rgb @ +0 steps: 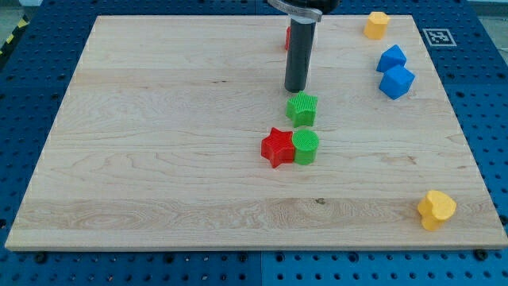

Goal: Slide red circle closer to red star

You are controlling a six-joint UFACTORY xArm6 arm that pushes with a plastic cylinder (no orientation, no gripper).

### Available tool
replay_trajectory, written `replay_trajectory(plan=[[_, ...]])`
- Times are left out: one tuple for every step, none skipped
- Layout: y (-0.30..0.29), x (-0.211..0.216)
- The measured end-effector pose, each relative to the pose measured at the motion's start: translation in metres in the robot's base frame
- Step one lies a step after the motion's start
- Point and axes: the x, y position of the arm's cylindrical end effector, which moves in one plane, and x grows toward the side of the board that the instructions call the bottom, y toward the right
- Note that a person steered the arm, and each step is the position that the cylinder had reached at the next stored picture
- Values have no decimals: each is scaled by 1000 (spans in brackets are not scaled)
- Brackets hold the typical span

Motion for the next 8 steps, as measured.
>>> replay_trajectory(plan=[[0,5],[0,33],[0,59],[0,62],[0,21],[2,-50],[32,-79],[66,-80]])
